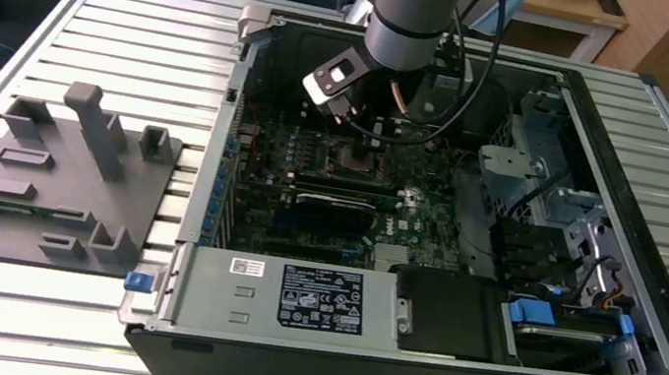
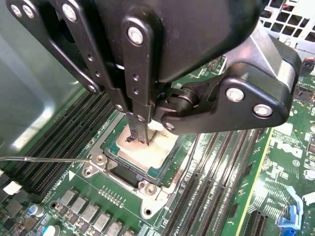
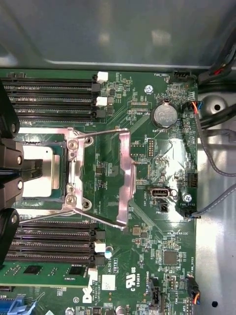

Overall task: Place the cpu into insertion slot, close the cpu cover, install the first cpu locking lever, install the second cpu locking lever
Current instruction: 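Place the cpu into insertion slot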

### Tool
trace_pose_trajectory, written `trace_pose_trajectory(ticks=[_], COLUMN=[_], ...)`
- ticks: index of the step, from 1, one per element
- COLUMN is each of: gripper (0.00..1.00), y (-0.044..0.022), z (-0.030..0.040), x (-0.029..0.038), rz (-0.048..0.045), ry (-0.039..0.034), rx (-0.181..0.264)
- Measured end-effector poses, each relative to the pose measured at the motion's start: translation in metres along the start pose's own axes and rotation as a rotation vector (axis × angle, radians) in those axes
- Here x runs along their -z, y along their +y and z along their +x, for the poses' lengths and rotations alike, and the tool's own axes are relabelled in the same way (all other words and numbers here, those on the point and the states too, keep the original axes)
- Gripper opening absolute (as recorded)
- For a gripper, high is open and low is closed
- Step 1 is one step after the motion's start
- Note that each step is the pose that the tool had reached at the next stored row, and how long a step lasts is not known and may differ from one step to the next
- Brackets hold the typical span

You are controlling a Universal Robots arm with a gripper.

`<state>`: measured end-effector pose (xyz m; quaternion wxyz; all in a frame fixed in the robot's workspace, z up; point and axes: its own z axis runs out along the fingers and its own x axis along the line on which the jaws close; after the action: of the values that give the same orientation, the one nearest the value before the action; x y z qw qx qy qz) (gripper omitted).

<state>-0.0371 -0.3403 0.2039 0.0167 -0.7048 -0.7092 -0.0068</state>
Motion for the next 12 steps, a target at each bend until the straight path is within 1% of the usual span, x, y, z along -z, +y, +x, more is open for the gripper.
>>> trace_pose_trajectory(ticks=[1, 2, 7, 12], gripper=[0.10, 0.10, 0.10, 0.10], y=[0.0000, 0.0000, 0.0000, -0.0001], z=[0.0001, 0.0001, 0.0001, 0.0001], x=[0.0001, 0.0000, 0.0000, 0.0000], rz=[0.0002, 0.0001, 0.0000, -0.0006], ry=[-0.0063, -0.0097, -0.0115, -0.0116], rx=[0.000, 0.000, 0.000, 0.000])
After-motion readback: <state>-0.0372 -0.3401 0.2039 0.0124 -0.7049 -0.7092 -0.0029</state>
